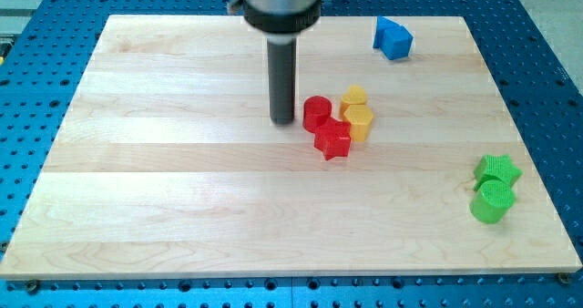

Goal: Move the yellow blocks into the blue blocks

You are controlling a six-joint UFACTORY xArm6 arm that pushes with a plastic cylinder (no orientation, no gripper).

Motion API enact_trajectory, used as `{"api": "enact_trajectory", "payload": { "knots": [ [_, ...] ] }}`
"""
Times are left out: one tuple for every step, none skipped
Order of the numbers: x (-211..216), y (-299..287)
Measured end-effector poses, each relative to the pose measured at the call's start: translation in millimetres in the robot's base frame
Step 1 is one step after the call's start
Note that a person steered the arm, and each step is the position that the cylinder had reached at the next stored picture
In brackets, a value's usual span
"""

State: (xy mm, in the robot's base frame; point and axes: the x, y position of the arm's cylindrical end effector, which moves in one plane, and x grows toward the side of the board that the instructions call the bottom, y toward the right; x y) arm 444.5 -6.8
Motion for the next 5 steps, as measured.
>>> {"api": "enact_trajectory", "payload": {
  "knots": [
    [80,30],
    [97,81],
    [52,92],
    [5,99],
    [-44,99]
  ]
}}
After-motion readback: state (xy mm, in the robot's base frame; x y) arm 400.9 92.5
